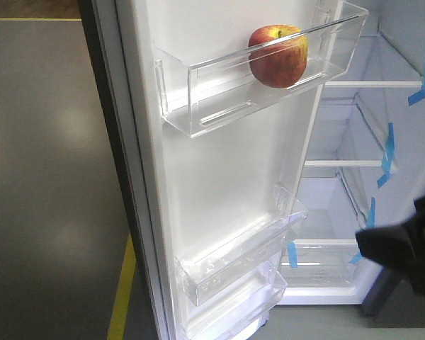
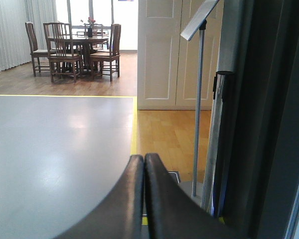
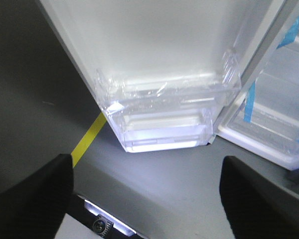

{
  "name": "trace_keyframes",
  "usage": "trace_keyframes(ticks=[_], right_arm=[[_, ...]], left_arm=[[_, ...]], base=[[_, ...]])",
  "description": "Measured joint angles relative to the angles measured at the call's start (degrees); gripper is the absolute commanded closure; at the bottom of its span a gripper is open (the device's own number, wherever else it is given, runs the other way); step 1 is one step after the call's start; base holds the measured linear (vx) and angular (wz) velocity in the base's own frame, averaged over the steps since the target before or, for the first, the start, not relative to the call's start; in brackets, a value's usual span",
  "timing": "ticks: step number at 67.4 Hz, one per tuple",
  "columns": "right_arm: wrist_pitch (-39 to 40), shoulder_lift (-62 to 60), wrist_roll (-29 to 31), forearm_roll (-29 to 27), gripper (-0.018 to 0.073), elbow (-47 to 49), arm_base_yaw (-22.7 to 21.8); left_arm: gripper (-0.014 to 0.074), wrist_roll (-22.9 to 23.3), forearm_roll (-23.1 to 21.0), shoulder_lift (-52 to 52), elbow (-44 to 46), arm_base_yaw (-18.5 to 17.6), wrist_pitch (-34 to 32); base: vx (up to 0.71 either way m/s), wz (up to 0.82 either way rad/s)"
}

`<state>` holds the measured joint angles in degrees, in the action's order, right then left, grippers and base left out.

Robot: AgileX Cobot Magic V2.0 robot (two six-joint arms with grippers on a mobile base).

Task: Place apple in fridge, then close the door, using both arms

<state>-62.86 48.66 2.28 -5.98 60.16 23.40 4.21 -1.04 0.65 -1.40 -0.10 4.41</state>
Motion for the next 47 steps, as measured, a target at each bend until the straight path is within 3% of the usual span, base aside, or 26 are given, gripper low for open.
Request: trace_keyframes(ticks=[19,47], right_arm=[[0.1,-16.8,-1.7,0.0,-0.0008,-15.9,0.0],[-0.2,-26.9,-1.9,0.0,-0.0008,-20.6,0.0]], left_arm=[[0.0601,0.0,0.0,0.0,0.0,0.0,0.0],[0.0601,0.0,0.0,0.0,0.0,0.0,0.0]], base=[[0.00,0.00],[0.00,0.00]])
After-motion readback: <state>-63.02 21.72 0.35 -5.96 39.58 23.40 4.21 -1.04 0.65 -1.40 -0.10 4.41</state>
